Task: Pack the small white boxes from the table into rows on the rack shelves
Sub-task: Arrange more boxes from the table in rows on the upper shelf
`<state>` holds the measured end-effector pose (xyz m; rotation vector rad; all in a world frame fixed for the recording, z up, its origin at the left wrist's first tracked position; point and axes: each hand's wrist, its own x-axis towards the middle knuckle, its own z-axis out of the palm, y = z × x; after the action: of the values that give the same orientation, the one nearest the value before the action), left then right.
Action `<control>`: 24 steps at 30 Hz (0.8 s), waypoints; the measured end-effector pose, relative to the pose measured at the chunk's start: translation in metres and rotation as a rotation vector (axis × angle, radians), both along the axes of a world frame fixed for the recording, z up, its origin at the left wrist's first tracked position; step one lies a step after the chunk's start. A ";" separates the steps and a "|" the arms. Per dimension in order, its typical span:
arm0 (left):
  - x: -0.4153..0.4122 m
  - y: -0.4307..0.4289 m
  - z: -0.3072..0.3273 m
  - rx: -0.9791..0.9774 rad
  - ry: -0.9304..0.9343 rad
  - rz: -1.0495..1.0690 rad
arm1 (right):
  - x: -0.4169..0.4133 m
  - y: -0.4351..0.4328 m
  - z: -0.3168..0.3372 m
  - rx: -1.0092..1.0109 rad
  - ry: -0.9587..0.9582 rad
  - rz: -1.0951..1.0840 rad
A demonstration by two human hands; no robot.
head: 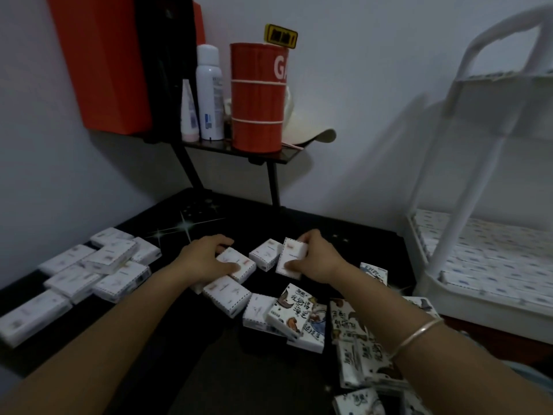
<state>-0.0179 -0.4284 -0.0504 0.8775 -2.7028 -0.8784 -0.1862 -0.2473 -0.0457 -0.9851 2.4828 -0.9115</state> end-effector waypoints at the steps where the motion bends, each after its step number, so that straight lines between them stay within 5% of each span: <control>1: 0.000 0.002 0.002 -0.008 0.029 -0.008 | 0.000 0.002 0.001 -0.034 0.010 0.003; 7: 0.001 0.033 0.021 -0.075 0.207 -0.072 | 0.001 0.032 0.017 -0.228 -0.008 0.003; 13: -0.007 0.077 0.056 0.311 0.379 -0.114 | 0.004 0.085 0.058 -0.421 -0.180 0.016; 18: -0.034 0.134 0.104 0.385 0.525 -0.198 | 0.008 0.149 0.101 -0.529 -0.283 0.005; 24: -0.067 0.213 0.163 0.407 0.606 -0.384 | 0.004 0.238 0.159 -0.581 -0.152 -0.091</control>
<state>-0.0851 -0.2153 0.1124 0.0834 -2.2049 -1.5151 -0.1823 -0.0091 0.1131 -0.9185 2.1858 -1.7277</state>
